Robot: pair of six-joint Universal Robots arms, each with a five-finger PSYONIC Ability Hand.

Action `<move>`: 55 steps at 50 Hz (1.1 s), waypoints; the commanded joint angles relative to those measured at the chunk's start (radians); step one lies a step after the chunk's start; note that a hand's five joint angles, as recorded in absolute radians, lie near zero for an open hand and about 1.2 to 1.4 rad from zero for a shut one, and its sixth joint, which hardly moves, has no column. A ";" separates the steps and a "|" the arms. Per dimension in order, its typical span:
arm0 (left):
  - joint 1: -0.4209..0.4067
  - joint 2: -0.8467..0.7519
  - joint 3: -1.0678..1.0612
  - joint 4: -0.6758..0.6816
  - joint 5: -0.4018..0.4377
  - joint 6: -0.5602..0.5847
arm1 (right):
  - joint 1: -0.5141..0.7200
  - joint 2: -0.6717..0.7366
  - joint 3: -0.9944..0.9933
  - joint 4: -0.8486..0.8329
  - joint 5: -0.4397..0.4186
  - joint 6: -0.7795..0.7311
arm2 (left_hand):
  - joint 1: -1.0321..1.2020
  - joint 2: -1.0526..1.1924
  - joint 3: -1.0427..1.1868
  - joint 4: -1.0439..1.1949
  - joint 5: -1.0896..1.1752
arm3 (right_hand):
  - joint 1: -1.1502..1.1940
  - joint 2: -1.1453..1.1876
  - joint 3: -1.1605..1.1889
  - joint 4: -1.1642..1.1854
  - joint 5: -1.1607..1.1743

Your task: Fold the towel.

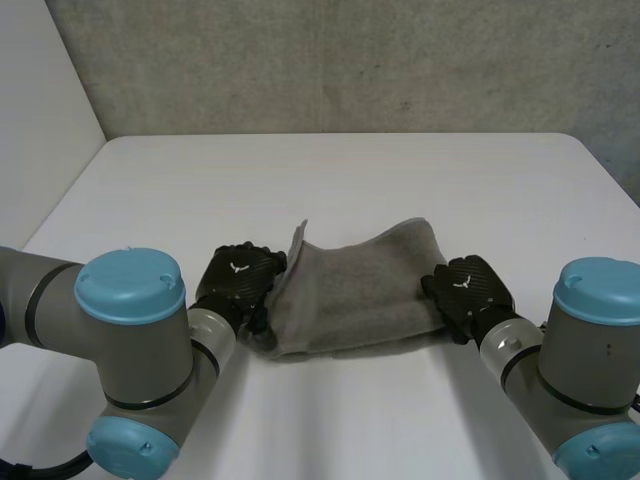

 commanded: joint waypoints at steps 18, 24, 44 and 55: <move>0.084 0.084 -0.082 0.026 0.001 -0.001 | 0.016 -0.026 -0.161 0.058 -0.012 -0.125 | -0.024 -0.035 -0.021 -0.036 -0.034 | 0.317 0.307 0.278 0.274 0.276; 0.079 0.208 -0.085 0.026 0.001 -0.023 | 0.207 0.020 -0.340 0.147 -0.033 -0.223 | -0.042 -0.053 -0.039 -0.054 -0.051 | 0.317 0.307 0.278 0.274 0.276; 0.168 0.294 -0.002 0.045 0.000 -0.035 | 0.452 0.177 -0.486 0.269 -0.123 -0.314 | -0.071 -0.082 -0.068 -0.083 -0.081 | -0.905 -0.915 -0.943 -0.948 -0.945; 0.101 0.138 0.162 0.048 -0.003 -0.052 | 0.328 -0.043 -0.319 0.267 -0.084 -0.003 | -0.074 -0.085 -0.071 -0.086 -0.084 | -0.905 -0.915 -0.943 -0.948 -0.945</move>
